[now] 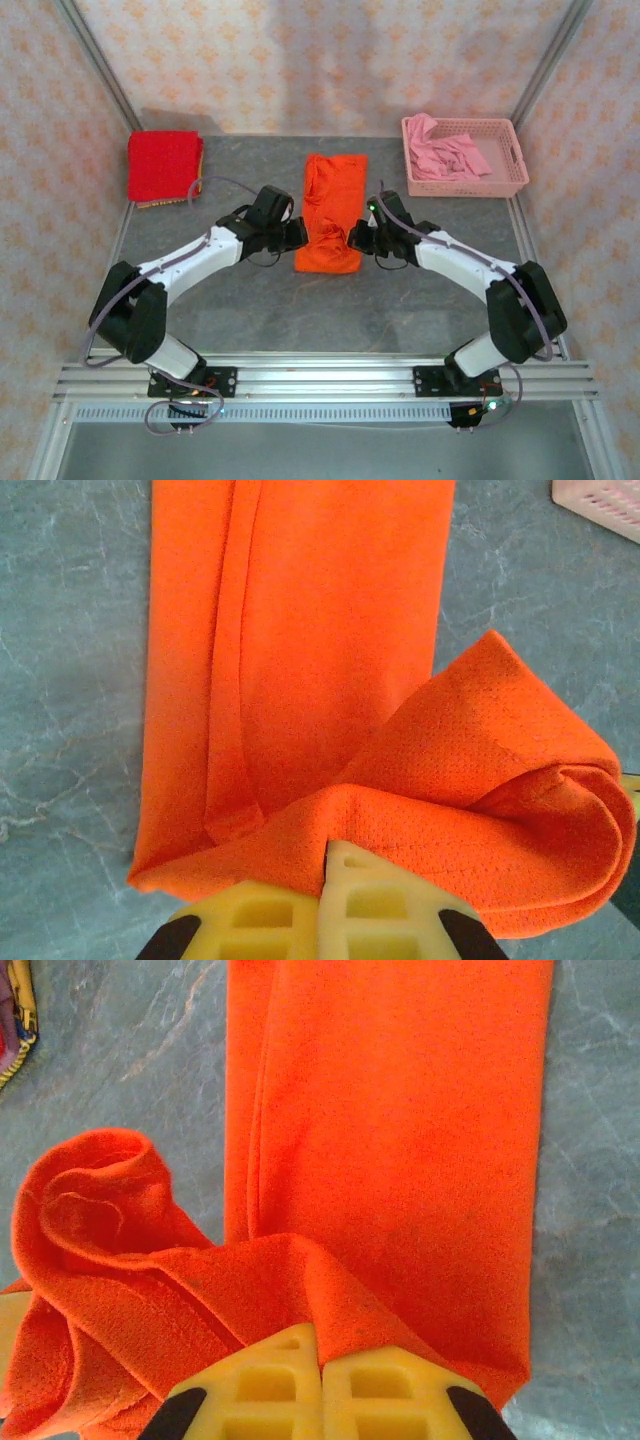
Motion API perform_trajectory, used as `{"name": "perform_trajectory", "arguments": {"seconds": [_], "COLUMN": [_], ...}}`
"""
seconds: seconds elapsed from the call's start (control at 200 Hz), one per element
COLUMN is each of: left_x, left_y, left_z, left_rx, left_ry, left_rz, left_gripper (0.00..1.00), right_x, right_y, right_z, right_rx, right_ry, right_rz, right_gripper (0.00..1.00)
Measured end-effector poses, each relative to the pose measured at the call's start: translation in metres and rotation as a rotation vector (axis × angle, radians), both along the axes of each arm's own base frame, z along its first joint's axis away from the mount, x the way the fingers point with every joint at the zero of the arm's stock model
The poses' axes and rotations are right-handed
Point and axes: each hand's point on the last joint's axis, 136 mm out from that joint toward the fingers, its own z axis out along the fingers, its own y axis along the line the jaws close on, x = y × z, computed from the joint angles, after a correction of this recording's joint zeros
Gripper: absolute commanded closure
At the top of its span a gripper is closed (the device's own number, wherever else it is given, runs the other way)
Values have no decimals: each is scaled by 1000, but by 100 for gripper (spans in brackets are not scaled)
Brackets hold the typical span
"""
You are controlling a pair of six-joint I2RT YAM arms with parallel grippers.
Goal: Fold and stack the t-shirts
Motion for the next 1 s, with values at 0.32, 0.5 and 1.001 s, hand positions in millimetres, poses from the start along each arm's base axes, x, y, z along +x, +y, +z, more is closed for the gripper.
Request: {"name": "perform_trajectory", "arguments": {"seconds": [0.32,0.5,1.001], "left_x": [29,42,75], "left_y": [-3,-3,-12], "left_z": [-19,-28,-40], "left_rx": [6,8,-10], "left_ry": [43,59,76], "left_rz": [6,3,0], "left_gripper": [100,100,100], "right_x": [33,47,73], "right_y": [0,-4,-9], "right_z": [-14,-29,-42], "right_rx": [-15,-21,-26], "right_ry": [24,57,71], "right_rz": [-9,-23,-36], "right_gripper": [100,100,100]}}
